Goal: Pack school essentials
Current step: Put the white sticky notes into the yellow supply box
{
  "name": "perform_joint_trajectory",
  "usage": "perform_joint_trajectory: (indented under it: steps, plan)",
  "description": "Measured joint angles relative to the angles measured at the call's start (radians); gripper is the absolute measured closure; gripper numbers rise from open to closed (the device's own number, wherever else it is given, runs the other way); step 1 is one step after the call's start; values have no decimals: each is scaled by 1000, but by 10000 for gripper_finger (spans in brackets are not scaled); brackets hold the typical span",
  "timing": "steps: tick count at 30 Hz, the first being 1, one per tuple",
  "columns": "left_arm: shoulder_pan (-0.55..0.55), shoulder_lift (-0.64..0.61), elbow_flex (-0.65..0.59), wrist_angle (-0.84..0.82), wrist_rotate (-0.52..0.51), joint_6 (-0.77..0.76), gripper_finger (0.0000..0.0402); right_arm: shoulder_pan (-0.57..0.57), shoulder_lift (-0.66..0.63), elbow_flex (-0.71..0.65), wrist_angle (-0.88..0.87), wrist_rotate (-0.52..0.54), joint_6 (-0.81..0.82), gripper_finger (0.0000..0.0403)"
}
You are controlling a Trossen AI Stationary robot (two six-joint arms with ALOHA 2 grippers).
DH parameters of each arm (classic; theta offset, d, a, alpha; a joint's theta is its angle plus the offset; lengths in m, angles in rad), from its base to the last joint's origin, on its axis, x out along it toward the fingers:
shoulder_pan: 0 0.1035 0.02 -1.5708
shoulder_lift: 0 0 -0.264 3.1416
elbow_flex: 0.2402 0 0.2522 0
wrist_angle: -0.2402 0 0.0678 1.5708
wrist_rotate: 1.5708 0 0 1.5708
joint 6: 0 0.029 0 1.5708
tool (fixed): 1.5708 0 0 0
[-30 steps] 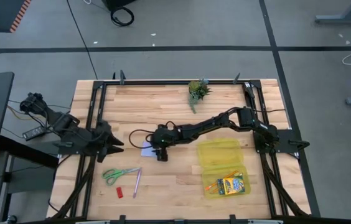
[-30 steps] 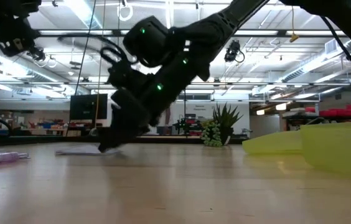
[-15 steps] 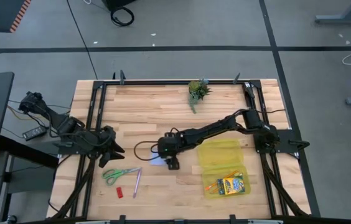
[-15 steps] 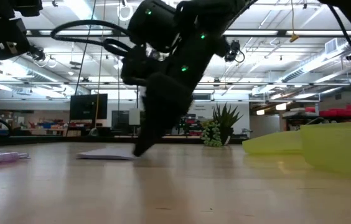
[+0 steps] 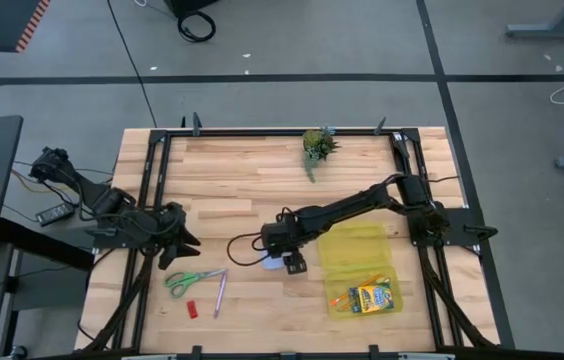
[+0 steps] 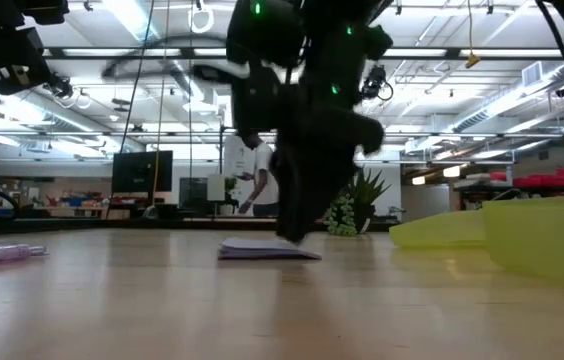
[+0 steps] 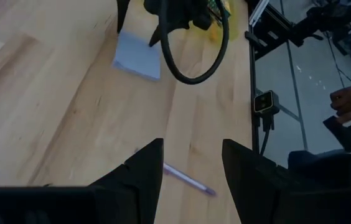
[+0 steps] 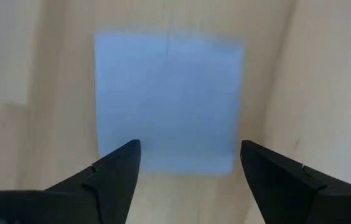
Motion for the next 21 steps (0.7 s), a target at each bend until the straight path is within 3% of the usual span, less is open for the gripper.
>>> perform_joint_trajectory:
  steps: [5,8,13,21]
  plan:
    - [0,0,0,-1,0,5,230,-1,-84,10,65,-14,-85,121]
    - [0,0,0,4,0,8,230,-11,-104,7,115,-138,-193,121]
    - [0,0,0,45,6,-11,230,-70,-76,10,253,-378,-205,125]
    - [0,0,0,52,11,-105,230,-123,19,9,273,-587,-384,128]
